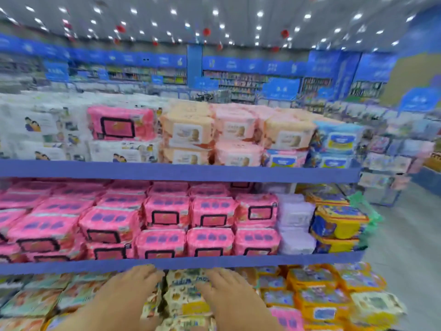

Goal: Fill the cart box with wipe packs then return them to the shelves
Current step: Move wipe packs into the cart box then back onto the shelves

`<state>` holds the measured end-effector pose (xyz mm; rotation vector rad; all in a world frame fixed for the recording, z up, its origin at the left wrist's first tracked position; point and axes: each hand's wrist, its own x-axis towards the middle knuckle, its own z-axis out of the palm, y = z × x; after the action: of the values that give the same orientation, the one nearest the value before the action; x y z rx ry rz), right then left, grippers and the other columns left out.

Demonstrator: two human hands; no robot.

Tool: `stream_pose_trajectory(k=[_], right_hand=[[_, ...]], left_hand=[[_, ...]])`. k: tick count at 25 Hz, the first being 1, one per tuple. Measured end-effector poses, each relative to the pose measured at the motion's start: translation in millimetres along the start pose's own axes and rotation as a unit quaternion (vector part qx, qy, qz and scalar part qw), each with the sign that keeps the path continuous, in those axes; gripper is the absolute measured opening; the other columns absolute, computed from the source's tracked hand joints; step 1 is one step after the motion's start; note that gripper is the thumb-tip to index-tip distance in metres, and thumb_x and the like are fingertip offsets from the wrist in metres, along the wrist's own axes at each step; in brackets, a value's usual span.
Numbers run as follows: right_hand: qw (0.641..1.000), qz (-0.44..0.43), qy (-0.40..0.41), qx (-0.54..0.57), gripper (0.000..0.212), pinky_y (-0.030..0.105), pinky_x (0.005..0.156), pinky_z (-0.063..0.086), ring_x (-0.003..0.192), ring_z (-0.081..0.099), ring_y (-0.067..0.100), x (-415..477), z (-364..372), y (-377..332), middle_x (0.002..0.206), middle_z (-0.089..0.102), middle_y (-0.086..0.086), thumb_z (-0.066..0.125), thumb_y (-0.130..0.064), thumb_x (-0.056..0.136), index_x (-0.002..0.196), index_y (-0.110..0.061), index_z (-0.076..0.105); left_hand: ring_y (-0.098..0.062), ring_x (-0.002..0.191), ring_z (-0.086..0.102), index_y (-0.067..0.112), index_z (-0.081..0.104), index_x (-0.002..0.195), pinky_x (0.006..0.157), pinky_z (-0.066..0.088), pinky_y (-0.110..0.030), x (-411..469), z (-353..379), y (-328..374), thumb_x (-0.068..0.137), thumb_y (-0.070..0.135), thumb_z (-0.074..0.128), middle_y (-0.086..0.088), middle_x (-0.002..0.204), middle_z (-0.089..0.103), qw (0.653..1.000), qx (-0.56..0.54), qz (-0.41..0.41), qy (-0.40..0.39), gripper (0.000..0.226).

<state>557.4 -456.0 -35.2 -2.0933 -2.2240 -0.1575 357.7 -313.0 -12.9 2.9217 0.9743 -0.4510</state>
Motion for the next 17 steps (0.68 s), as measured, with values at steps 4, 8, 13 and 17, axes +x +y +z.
stream_pose_trajectory(k=[4,8,13,17], right_hand=[[0.999,0.006,0.015,0.029,0.07,0.037,0.11,0.036,0.132,0.043,0.023,-3,-82,94,0.144,0.046,-0.001,0.045,-0.068,0.086,0.143,-0.027,0.045],[0.999,0.023,0.047,-0.007,0.081,0.031,0.115,0.027,0.14,0.034,0.017,17,-127,168,0.151,0.036,-0.009,0.032,-0.074,0.083,0.152,-0.032,0.033],[0.996,0.034,0.043,-0.064,0.082,0.034,0.118,0.028,0.144,0.028,0.017,85,-153,223,0.158,0.027,-0.009,0.037,-0.074,0.09,0.158,-0.03,0.019],[0.996,0.029,0.053,-0.071,0.084,0.038,0.118,0.029,0.144,0.028,0.022,160,-163,253,0.159,0.027,-0.005,0.044,-0.07,0.092,0.158,-0.027,0.016]], left_hand=[[-0.012,0.15,0.027,0.032,0.02,0.16,0.121,0.027,-0.029,37,-106,40,0.084,0.068,0.051,0.011,0.165,0.023,0.987,-0.018,0.014,0.157,0.089],[-0.017,0.146,0.035,0.029,0.021,0.16,0.116,0.037,-0.037,89,-197,30,0.089,0.063,0.057,0.009,0.161,0.029,0.971,0.003,-0.002,0.24,0.086],[-0.019,0.137,0.046,0.025,0.033,0.155,0.108,0.047,-0.043,131,-275,-45,0.08,0.065,0.066,0.006,0.152,0.042,0.939,0.042,-0.059,0.337,0.091],[-0.02,0.13,0.052,0.025,0.039,0.15,0.104,0.047,-0.04,149,-292,-110,0.072,0.067,0.074,0.004,0.146,0.049,0.932,0.043,-0.123,0.337,0.095]])
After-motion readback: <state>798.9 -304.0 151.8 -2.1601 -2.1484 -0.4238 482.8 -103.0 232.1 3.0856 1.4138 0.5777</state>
